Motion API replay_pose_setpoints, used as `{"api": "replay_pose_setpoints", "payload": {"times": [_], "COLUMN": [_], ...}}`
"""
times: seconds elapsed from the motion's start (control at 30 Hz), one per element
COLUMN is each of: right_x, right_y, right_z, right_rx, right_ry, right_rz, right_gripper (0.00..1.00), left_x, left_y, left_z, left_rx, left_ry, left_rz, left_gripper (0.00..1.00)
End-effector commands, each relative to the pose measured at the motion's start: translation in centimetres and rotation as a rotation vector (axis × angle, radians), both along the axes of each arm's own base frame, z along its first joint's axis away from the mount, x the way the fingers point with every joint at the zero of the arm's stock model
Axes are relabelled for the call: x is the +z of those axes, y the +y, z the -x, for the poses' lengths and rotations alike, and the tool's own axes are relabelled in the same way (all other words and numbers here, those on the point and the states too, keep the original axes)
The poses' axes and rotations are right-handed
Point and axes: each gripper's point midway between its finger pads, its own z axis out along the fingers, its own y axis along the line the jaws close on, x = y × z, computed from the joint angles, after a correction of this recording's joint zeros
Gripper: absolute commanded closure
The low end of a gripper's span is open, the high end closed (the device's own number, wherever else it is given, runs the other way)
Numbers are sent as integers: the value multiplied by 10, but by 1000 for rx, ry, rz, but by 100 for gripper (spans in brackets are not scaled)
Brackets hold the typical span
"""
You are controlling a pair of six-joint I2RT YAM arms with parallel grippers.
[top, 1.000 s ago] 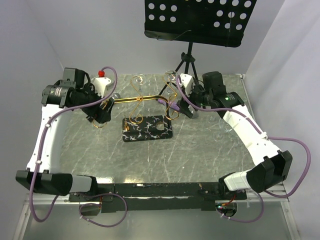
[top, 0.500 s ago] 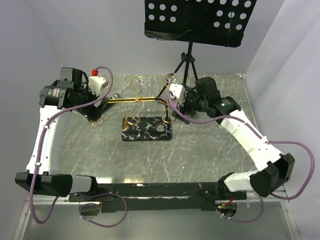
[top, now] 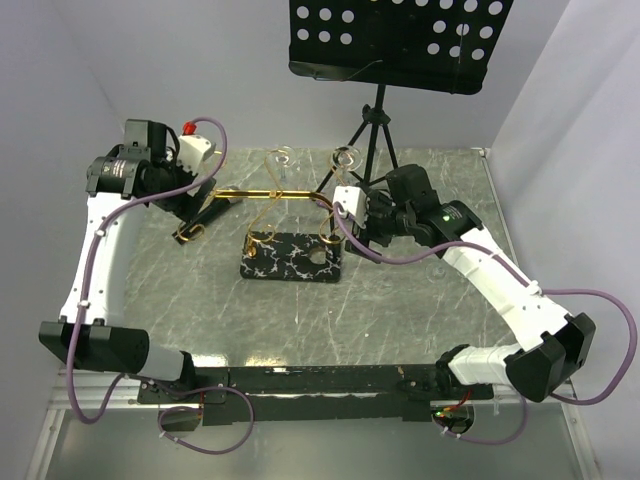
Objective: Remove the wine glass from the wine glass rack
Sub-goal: Adjust the wine rack at the center of the board.
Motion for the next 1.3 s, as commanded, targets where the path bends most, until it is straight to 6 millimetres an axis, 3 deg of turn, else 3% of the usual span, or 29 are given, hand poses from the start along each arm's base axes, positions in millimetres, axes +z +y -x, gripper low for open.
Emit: {"api": "replay_pose_setpoints", "payload": {"times": [0.0,0.43,0.73,0.83,0.87,0.93,1.0,1.27], "right_x": [13,9,15,19,20,22,24,22], "right_y": [2,-6,-22,-32,-36,-46,-53,-58], "right_z": [15,16,18,14,13,7,1,-11], "right_rx": [54,20,-38,-100,-120,-182,-225,-286], "right_ry": [-32,-31,-18,21,38,69,85,127], "right_rz": [-23,-6,-21,-68,-87,-123,-154,-200], "right_gripper": [2,1,1,0,0,0,0,0], "left_x": [29,36,29,43,51,71,70,17], "left_y": [18,81,94,96,95,71,50,-8], "left_z": [-33,-66,-100,-110,-110,-102,-82,-12], "left_rx": [19,70,55,56,56,-67,-162,-261], "left_ry": [-144,-168,-154,-180,-190,-202,-160,29], "left_rz": [-99,-198,-212,-202,-187,-94,-25,227], "left_gripper": [0,0,0,0,0,0,0,0]}}
